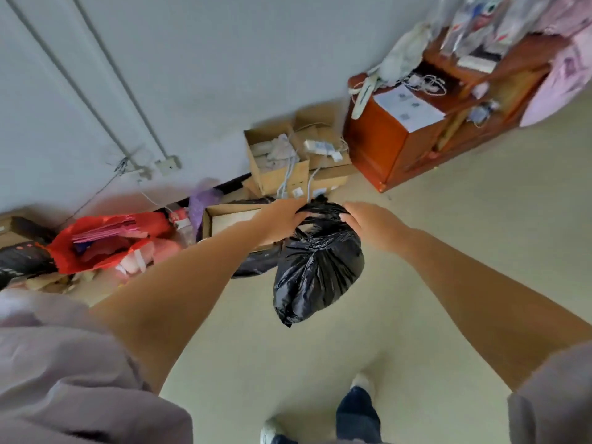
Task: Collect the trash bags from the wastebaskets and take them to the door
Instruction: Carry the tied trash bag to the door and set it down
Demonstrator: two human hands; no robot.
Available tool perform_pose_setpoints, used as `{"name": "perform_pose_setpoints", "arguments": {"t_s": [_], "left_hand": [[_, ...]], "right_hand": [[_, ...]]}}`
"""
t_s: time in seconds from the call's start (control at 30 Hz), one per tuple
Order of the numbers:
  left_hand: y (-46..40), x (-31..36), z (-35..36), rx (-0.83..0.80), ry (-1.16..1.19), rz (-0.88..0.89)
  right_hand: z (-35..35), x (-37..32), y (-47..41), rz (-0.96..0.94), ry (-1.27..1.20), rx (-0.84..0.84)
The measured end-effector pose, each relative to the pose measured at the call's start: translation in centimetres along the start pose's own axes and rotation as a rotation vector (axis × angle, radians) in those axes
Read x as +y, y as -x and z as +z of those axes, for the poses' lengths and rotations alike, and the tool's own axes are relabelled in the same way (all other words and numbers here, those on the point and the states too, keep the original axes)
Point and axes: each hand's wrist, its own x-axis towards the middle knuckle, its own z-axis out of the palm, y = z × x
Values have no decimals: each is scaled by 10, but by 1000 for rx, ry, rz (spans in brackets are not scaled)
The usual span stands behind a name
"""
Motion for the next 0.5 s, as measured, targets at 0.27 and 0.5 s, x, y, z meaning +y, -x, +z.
{"name": "perform_pose_setpoints", "arguments": {"t_s": [0.27, 0.5], "left_hand": [[-160, 180, 52, -132, -67, 250], [-284, 307, 81, -179, -75, 363]], "right_hand": [[-54, 193, 96, 286, -65, 18], [-101, 336, 140, 439, -135, 54]]}}
